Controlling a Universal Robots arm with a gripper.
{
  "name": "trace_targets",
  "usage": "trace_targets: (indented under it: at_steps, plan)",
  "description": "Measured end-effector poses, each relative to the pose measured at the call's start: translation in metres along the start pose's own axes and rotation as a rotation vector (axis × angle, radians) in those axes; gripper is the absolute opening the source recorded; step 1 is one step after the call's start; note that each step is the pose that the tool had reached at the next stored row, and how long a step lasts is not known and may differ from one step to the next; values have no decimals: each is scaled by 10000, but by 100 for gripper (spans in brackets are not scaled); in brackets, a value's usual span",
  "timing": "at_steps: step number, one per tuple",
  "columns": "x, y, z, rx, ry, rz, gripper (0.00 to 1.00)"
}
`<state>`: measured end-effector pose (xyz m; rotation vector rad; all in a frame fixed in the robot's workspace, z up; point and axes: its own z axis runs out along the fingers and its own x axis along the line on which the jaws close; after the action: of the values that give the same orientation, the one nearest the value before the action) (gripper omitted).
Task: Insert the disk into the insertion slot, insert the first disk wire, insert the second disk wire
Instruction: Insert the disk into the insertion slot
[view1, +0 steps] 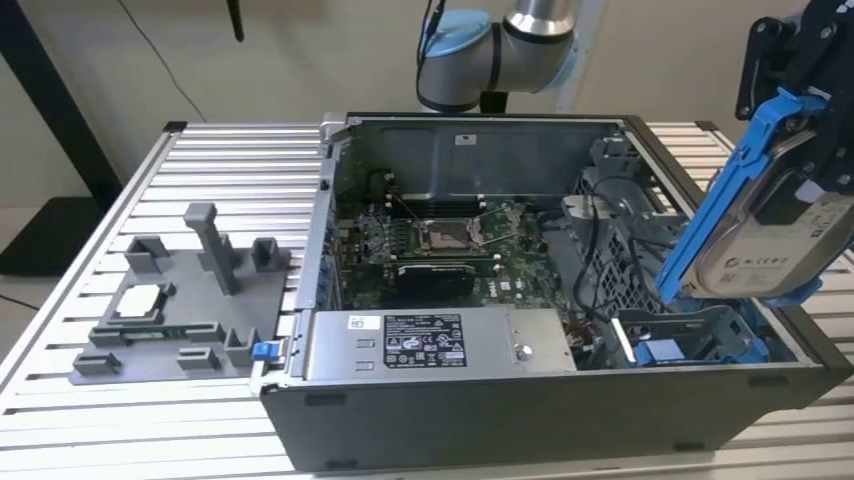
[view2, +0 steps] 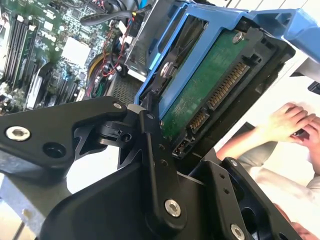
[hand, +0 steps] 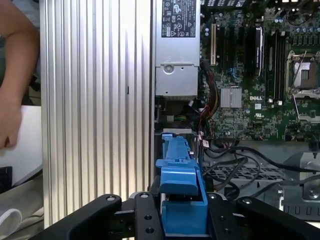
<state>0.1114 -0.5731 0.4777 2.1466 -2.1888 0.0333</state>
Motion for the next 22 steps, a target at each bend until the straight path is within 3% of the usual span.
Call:
trace_targets:
  at_steps: [8,22]
  plan:
    - [-4,-2,58,0,0,0,0]
    - [-6,-3,77,0,0,0,0]
